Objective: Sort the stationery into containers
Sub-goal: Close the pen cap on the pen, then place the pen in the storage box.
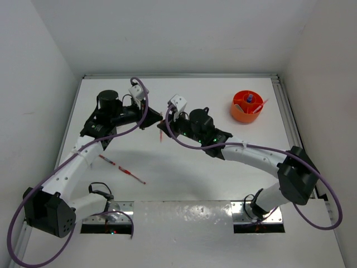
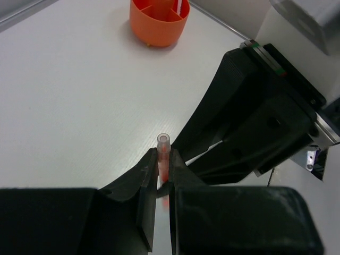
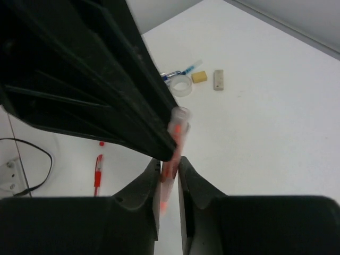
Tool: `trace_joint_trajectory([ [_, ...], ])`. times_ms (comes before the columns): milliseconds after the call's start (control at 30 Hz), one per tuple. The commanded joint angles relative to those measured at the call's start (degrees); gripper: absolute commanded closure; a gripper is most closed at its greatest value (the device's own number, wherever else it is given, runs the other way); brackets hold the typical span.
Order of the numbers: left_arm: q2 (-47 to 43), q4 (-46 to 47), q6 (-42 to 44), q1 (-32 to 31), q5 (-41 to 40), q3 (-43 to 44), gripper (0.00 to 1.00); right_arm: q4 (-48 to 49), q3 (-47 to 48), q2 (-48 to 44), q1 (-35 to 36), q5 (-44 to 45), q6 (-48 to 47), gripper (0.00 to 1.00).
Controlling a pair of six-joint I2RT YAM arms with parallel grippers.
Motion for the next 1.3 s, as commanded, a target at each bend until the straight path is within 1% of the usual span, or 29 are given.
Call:
trace_joint_trajectory([
  [0, -1.5, 2.5, -1.0, 0.4, 1.1, 1.4, 1.00, 4.7, 2.2, 0.2, -0.1, -0.4, 2.6, 0.87],
  [100, -1.6, 2.6, -0.9, 0.3, 1.0, 1.1, 1.00, 4.7, 2.1, 0.0, -0.3, -0.1, 3.3, 1.00],
  [333, -2.0, 1.2, 0.3, 0.3, -0.5, -0.4, 1.00, 6.8, 1.8, -2.0, -0.7, 0.8, 4.1, 1.00],
  [367, -1.9, 1.1, 0.2, 0.3, -1.3, -0.6, 0.98, 7.2, 1.8, -2.1, -0.7, 0.8, 4.1, 1.00],
  [400, -2.1, 1.0, 0.1, 0.3, -1.4, -0.9, 0.91, 7.2, 2.0, -2.3, -0.7, 0.8, 4.1, 1.00],
  [433, -2.2, 0.9, 0.1, 0.3, -1.5, -1.1, 0.79, 7.2, 2.1, -2.3, -0.7, 0.8, 4.1, 1.00],
  [467, -2.2, 1.0, 0.1, 0.3, -1.3, -1.2, 0.56, 7.1, 2.1, -2.5, -0.8, 0.8, 3.9, 1.00],
  [533, -2.4, 1.2, 0.1, 0.3, -1.0, -0.9, 0.37, 7.1, 1.9, -2.5, -1.0, 1.1, 3.8, 1.00],
  [567, -2.6, 1.2, 0.3, 0.3, -1.2, -0.3, 0.18, 7.1, 1.7, -2.7, -1.2, 1.3, 3.9, 1.00],
  [600, -2.7, 1.2, 0.5, 0.3, -1.3, 0.0, 0.06, 6.8, 1.6, -2.8, -1.5, 1.3, 3.9, 1.00],
  [633, -2.8, 0.6, 0.7, 0.3, -1.9, 0.4, 0.00, 6.2, 1.5, -3.0, -1.7, 1.4, 3.8, 1.00],
  [833, -4.5, -2.1, 3.4, 0.3, -1.1, 3.0, 0.00, 2.6, -1.1, -6.4, -6.7, 3.7, 3.6, 1.00],
  [933, -6.1, -2.9, 4.0, 0.4, -2.1, 3.3, 0.00, -1.6, -0.9, -8.1, -11.7, 6.4, 2.3, 1.00],
  [1000, -6.9, -2.6, 3.8, 0.3, -4.1, 2.3, 0.00, -2.6, -1.0, -9.5, -17.3, 10.5, 2.8, 1.00],
  [1033, -7.6, -2.4, 3.7, 0.4, -7.3, 0.5, 0.00, -2.3, -1.8, -10.2, -19.7, 11.9, 4.7, 1.00],
  [1067, -8.4, -2.3, 3.6, 0.4, -9.6, -0.6, 0.00, -2.0, -2.3, -10.7, -24.1, 13.0, 5.6, 1.00],
  [1100, -8.9, -2.3, 3.2, 0.4, -12.0, -1.6, 0.00, -1.5, -2.9, -11.7, -26.2, 15.6, 6.5, 1.00],
  [1133, -9.2, -2.3, 2.7, 0.8, -17.3, -2.8, 0.00, -1.1, -3.4, -11.8, -28.2, 17.0, 7.1, 1.00],
  [1167, -9.5, -2.5, 2.2, 1.0, -19.6, -4.5, 0.00, -1.4, -3.4, -11.8, -31.7, 17.9, 7.1, 1.00],
  [1200, -9.7, -2.9, 2.0, 1.3, -23.2, -5.3, 0.00, -2.8, -3.2, -11.4, -33.4, 18.7, 6.9, 1.00],
  [1233, -9.5, -3.0, 2.1, 2.0, -24.1, -6.1, 0.00, -3.4, -2.3, -10.4, -35.0, 19.4, 7.3, 1.00],
  [1267, -9.5, -3.0, 2.2, 2.4, -24.8, -7.1, 0.00, -4.0, -1.8, -9.7, -38.8, 18.5, 8.1, 1.00],
])
